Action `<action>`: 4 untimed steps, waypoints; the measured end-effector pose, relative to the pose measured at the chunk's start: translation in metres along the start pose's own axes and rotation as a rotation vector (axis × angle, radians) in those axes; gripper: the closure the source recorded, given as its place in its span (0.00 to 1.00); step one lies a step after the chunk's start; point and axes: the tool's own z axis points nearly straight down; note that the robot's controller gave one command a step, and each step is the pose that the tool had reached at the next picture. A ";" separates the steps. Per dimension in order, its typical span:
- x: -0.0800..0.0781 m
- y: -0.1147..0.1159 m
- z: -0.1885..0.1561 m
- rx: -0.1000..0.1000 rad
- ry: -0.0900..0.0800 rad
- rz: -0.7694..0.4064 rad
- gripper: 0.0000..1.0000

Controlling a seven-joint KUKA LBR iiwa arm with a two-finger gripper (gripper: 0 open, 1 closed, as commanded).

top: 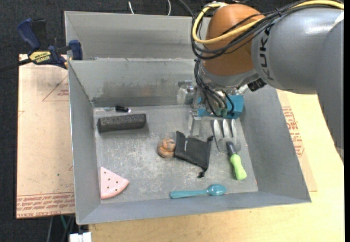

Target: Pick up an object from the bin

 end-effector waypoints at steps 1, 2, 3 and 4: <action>-0.001 0.000 -0.005 0.000 -0.008 0.001 0.00; 0.030 -0.045 0.064 0.000 -0.007 -0.117 0.00; 0.028 -0.030 0.084 -0.003 -0.016 0.036 0.00; 0.039 -0.046 0.093 0.000 -0.003 -0.100 1.00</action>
Offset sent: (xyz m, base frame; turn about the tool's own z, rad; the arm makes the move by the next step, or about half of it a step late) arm -0.0422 -0.0603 -0.0873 -0.1547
